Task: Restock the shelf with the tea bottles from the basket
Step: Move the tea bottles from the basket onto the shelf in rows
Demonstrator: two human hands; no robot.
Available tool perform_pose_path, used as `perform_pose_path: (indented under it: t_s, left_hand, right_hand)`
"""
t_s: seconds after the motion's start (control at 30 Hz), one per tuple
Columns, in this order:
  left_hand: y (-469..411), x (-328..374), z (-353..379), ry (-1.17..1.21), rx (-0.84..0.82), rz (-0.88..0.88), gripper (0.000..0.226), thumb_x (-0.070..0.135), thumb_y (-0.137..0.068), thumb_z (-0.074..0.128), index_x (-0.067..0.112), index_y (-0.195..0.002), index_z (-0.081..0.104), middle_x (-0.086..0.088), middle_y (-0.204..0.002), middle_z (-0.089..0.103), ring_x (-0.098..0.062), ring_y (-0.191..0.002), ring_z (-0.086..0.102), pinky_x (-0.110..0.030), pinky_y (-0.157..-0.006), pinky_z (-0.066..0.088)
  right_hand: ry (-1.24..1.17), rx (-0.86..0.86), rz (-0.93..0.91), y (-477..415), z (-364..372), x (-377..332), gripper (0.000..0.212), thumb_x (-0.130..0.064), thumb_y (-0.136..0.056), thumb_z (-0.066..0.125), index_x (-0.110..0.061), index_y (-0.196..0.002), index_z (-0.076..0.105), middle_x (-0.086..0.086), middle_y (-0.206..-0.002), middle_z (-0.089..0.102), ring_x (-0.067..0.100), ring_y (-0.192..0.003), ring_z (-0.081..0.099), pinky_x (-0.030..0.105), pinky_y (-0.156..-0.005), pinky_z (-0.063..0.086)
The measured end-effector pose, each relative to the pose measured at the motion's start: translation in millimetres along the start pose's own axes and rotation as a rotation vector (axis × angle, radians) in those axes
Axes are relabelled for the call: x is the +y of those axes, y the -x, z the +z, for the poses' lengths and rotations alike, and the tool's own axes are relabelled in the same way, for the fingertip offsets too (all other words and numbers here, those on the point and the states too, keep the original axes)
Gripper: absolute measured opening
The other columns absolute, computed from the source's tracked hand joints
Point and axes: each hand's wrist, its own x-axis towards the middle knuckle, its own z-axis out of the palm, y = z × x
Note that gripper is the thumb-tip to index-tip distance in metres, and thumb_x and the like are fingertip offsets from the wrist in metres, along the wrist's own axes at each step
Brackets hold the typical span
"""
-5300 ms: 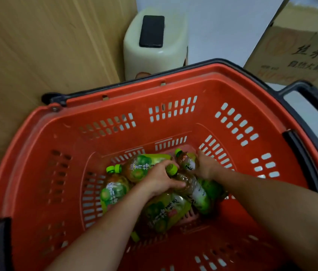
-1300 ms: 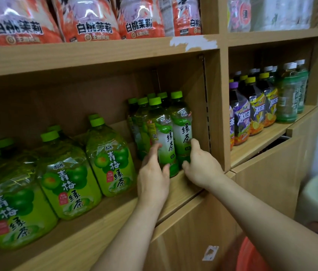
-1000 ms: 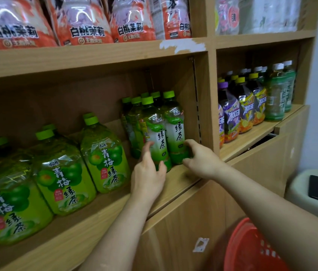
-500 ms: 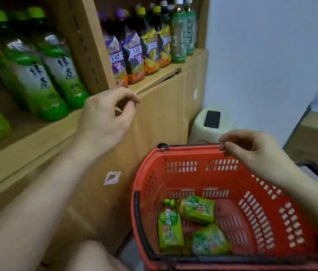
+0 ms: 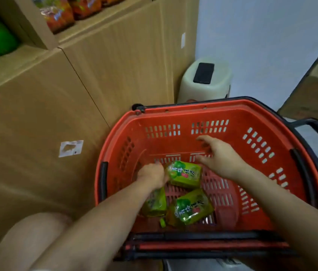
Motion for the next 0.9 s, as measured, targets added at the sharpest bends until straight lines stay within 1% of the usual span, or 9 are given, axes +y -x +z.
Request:
perform_pose_path:
  t_s: [0.13, 0.27, 0.37, 0.43, 0.5, 0.57, 0.7, 0.83, 0.9]
  left_hand:
    - [-43, -12, 59, 0.168, -0.171, -0.228, 0.079, 0.053, -0.088, 0.052, 0.003, -0.141, 0.022, -0.021, -0.137, 0.046, -0.039, -0.124, 0.047, -0.042, -0.097, 0.042]
    - [-75, -6, 93, 0.158, -0.182, -0.428, 0.100, 0.064, -0.078, 0.056, 0.023, -0.150, -0.001, -0.023, -0.151, 0.015, -0.046, -0.129, 0.031, -0.056, -0.099, 0.036]
    - [-84, 2, 95, 0.231, -0.083, -0.515, 0.082, 0.038, -0.090, 0.054, 0.035, -0.149, -0.004, -0.022, -0.144, 0.015, -0.048, -0.124, 0.036, -0.057, -0.099, 0.036]
    - [-82, 1, 90, 0.295, -0.057, -0.534, 0.091, 0.035, -0.087, 0.062, 0.039, -0.148, -0.006, -0.021, -0.141, 0.018, -0.046, -0.121, 0.041, -0.055, -0.099, 0.038]
    - [-77, -2, 77, 0.362, -0.079, -0.479, 0.116, 0.041, -0.071, 0.079, 0.039, -0.147, -0.009, -0.020, -0.137, 0.024, -0.039, -0.119, 0.047, -0.048, -0.099, 0.043]
    - [-67, -3, 53, 0.457, -0.068, -0.434, 0.123, 0.041, -0.064, 0.083, 0.038, -0.148, -0.008, -0.022, -0.141, 0.028, -0.036, -0.121, 0.049, -0.040, -0.097, 0.044]
    - [-43, 5, 8, 0.606, 0.045, -0.243, 0.120, 0.040, -0.058, 0.085, 0.037, -0.147, 0.004, -0.018, -0.140, 0.039, -0.033, -0.118, 0.052, -0.037, -0.096, 0.047]
    - [2, 36, -20, 0.652, 0.137, 0.119, 0.114, 0.029, -0.058, 0.084, 0.037, -0.147, 0.014, -0.007, -0.140, 0.035, -0.024, -0.120, 0.047, -0.024, -0.084, 0.039]
    - [14, 54, -22, 0.659, 0.176, 0.276, 0.115, 0.030, -0.058, 0.085, 0.036, -0.148, 0.013, -0.002, -0.143, 0.032, -0.020, -0.126, 0.041, -0.023, -0.088, 0.035]
  right_hand:
    - [-0.066, 0.074, 0.040, -10, 27, 20, 0.054, -0.025, -0.085, 0.066, -0.018, -0.134, 0.047, 0.009, -0.121, 0.059, 0.025, -0.110, 0.058, 0.034, -0.093, 0.046]
    - [-0.173, 0.034, 0.141, -14, 44, 38, 0.050, -0.020, -0.085, 0.065, -0.020, -0.132, 0.050, 0.004, -0.108, 0.063, 0.020, -0.094, 0.062, 0.035, -0.083, 0.051]
    - [-0.248, 0.054, 0.172, -21, 46, 43, 0.048, -0.019, -0.084, 0.065, -0.023, -0.129, 0.051, -0.002, -0.095, 0.061, 0.017, -0.089, 0.062, 0.034, -0.080, 0.051]
    - [-0.242, 0.008, 0.193, -23, 47, 46, 0.051, -0.021, -0.084, 0.066, -0.023, -0.132, 0.048, 0.000, -0.102, 0.059, 0.020, -0.094, 0.061, 0.037, -0.084, 0.051]
    - [-0.241, -0.045, 0.218, -23, 48, 49, 0.058, -0.025, -0.085, 0.066, -0.023, -0.137, 0.042, 0.004, -0.110, 0.057, 0.022, -0.097, 0.060, 0.037, -0.086, 0.050]
    - [-0.285, -0.057, 0.248, -23, 45, 48, 0.064, -0.028, -0.085, 0.067, -0.023, -0.141, 0.037, 0.009, -0.121, 0.057, 0.023, -0.101, 0.060, 0.038, -0.088, 0.050]
    - [-0.379, -0.104, 0.320, -25, 43, 47, 0.077, -0.043, -0.080, 0.069, -0.025, -0.143, 0.030, 0.012, -0.132, 0.053, 0.027, -0.114, 0.056, 0.040, -0.095, 0.047]
    - [-0.640, -0.177, 0.383, -21, 43, 40, 0.108, -0.062, -0.059, 0.075, -0.026, -0.146, 0.023, -0.005, -0.115, 0.053, 0.018, -0.104, 0.059, 0.035, -0.088, 0.050]
    - [-0.821, -0.094, 0.392, -22, 42, 39, 0.110, -0.053, -0.052, 0.084, -0.022, -0.142, 0.031, -0.006, -0.120, 0.058, 0.017, -0.107, 0.061, 0.038, -0.092, 0.051]
